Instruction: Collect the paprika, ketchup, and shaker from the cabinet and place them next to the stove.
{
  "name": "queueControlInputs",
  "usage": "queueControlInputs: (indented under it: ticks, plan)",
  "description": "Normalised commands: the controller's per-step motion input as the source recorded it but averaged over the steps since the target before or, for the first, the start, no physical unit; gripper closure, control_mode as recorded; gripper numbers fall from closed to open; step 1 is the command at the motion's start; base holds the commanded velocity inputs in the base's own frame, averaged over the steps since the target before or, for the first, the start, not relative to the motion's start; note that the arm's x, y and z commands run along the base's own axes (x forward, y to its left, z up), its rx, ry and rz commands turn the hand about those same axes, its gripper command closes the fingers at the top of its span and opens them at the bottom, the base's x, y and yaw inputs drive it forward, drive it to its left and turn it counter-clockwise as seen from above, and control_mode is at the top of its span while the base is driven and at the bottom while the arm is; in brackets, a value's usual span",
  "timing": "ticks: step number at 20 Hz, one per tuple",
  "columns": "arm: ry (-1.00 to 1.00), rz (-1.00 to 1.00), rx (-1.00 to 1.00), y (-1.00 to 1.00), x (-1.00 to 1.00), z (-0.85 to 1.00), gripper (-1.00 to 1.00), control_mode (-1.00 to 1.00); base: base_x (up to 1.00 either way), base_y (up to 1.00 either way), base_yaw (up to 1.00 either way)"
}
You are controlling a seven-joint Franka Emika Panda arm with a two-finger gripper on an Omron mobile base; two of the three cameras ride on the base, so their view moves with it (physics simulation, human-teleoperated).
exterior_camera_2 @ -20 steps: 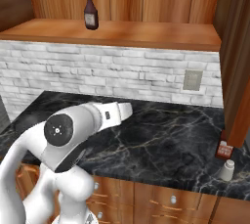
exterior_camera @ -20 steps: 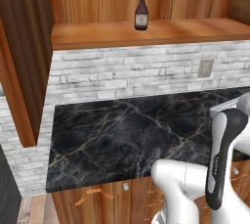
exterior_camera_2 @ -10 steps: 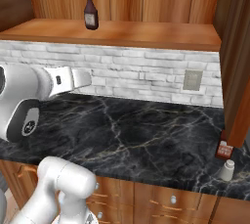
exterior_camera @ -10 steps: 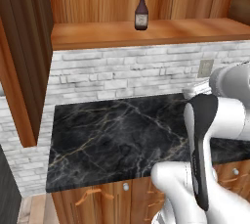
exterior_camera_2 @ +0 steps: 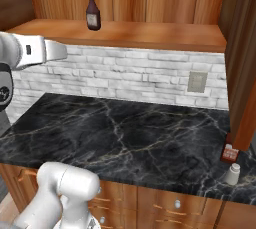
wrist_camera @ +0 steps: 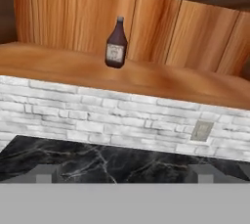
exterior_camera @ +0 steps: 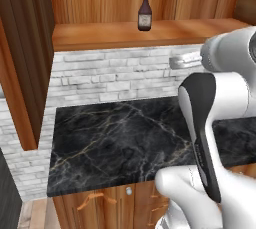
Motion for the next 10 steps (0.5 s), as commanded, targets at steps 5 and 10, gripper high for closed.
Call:
queueControlInputs:
  ticks: [5,10]
  plan:
    - [-0.2,0.0,0.16,0.22,0.0,0.6,-1.0,-1.0,0.0,0.0,0.0]
    - [-0.05,0.0,0.02,0.01,0.0,0.01,-1.0,-1.0,0.0,0.0,0.0]
